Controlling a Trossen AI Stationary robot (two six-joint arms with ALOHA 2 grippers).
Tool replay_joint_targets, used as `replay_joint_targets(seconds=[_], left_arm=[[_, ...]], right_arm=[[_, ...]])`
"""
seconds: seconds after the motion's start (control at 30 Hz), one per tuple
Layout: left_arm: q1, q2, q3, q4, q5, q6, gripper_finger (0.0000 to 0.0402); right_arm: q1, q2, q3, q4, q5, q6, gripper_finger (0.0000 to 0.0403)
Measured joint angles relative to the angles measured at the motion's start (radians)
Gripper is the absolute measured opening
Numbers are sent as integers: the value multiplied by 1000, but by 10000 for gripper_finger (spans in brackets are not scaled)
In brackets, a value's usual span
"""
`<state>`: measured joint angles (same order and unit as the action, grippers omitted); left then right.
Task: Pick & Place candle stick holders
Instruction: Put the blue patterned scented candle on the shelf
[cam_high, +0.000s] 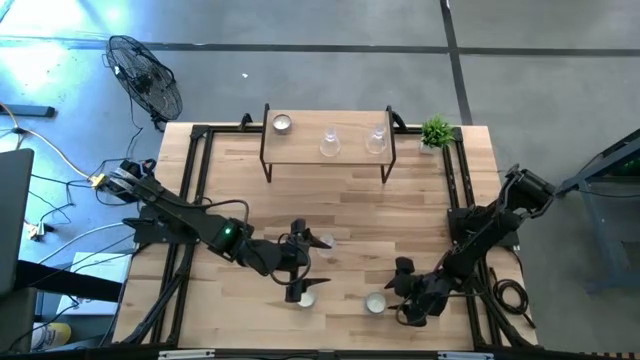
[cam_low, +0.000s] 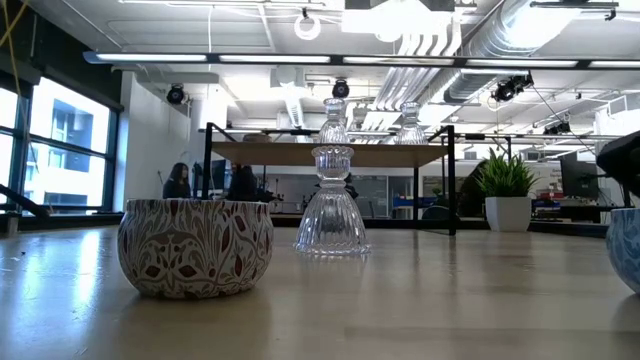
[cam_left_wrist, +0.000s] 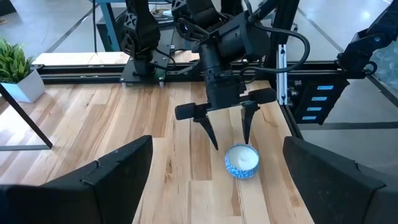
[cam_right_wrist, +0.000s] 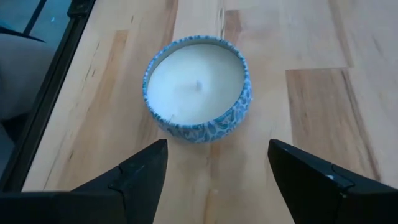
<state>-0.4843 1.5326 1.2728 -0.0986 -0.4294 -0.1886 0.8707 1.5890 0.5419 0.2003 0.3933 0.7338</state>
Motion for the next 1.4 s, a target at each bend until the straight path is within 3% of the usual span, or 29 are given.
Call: replay_joint_targets(seconds=[0.37, 0.8, 1.4], left_arm=[[0, 0, 0, -1, 0, -3, 355], [0, 0, 0, -1, 31, -26, 355], [0, 11, 1, -7, 35, -26, 355]], right_arm=[[0, 0, 0, 0, -7, 26, 286], [-20, 0, 0, 7, 7, 75, 396], [-19, 0, 0, 38, -13, 43, 392]])
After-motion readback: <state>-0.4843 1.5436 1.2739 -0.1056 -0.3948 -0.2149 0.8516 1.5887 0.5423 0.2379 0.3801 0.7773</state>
